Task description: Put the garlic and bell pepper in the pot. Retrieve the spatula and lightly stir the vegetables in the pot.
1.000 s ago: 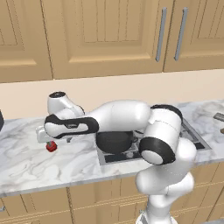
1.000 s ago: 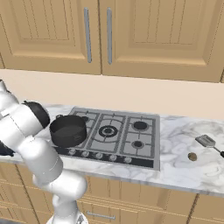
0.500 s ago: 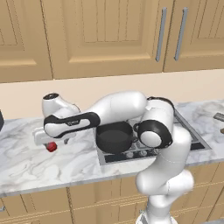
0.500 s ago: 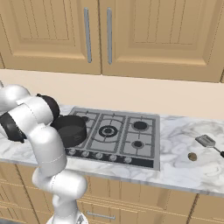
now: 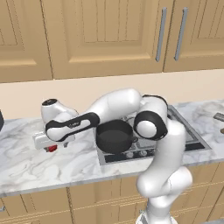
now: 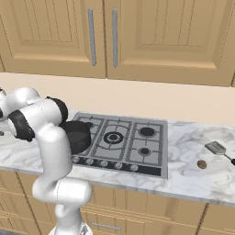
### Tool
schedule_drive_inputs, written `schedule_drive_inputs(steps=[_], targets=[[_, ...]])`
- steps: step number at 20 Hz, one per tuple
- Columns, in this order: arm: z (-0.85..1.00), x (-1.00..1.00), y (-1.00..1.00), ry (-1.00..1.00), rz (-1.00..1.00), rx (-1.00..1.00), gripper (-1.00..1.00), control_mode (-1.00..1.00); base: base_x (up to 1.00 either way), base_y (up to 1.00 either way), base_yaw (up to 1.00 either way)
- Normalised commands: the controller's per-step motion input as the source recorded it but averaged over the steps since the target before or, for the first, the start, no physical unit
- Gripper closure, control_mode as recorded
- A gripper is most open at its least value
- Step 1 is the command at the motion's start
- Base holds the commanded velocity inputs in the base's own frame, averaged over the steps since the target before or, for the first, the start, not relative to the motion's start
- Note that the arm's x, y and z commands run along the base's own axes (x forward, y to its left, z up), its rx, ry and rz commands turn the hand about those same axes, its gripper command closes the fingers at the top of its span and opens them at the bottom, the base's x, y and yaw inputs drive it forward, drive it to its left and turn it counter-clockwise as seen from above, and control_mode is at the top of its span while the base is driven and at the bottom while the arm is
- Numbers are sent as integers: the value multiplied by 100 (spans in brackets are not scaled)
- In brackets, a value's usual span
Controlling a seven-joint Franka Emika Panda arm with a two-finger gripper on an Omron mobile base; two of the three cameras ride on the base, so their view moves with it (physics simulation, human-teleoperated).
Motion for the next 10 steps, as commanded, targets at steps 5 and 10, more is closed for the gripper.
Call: schedule_drive_inputs(steps=[5, 10], targets=[[-23, 39, 0, 0, 0, 0, -100, -100, 0, 0, 0], [-2, 23, 0, 0, 0, 0, -100, -100, 0, 0, 0]])
